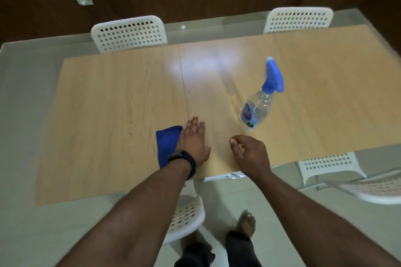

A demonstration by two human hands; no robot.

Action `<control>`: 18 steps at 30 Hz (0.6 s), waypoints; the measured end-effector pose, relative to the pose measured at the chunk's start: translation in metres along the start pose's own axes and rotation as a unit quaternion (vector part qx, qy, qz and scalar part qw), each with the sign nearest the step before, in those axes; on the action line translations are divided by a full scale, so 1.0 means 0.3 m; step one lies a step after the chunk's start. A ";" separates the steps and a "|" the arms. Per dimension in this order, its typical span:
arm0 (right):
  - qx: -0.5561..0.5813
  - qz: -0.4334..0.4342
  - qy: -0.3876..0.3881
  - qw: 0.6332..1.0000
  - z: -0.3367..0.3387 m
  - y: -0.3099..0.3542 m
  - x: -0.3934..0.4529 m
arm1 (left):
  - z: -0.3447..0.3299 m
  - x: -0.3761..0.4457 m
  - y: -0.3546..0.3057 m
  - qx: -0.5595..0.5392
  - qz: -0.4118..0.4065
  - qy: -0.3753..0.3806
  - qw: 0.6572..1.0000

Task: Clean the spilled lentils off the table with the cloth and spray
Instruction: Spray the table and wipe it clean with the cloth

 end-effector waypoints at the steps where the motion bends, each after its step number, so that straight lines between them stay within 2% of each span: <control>1: 0.008 -0.024 -0.023 0.999 0.036 -0.024 0.001 | 0.012 0.013 -0.027 0.002 -0.002 -0.002 1.000; 4: 0.012 -0.095 -0.076 0.992 0.146 -0.114 0.032 | 0.040 0.060 -0.118 0.009 0.002 -0.002 1.000; 6: 0.023 -0.110 -0.089 0.990 0.199 -0.145 0.057 | 0.043 0.080 -0.159 0.003 0.017 0.012 1.000; 9: 0.058 -0.087 -0.085 0.991 0.270 -0.156 0.124 | 0.041 0.105 -0.218 -0.022 0.048 0.038 0.998; 13: 0.153 -0.018 -0.015 0.988 0.351 -0.097 0.254 | 0.048 0.140 -0.273 -0.038 0.083 0.054 0.994; 18: 0.158 0.050 0.032 0.986 0.360 -0.002 0.397 | 0.080 0.178 -0.293 -0.033 0.102 0.047 0.993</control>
Point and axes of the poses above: each hand's wrist, its own x-axis towards the middle knuckle, its own z-axis out of the back of the hand, y = z × x, the point moved 4 cm from there along x, towards the middle knuckle, and after that the axes turned 8 degrees about y, right-handed, at the moved point
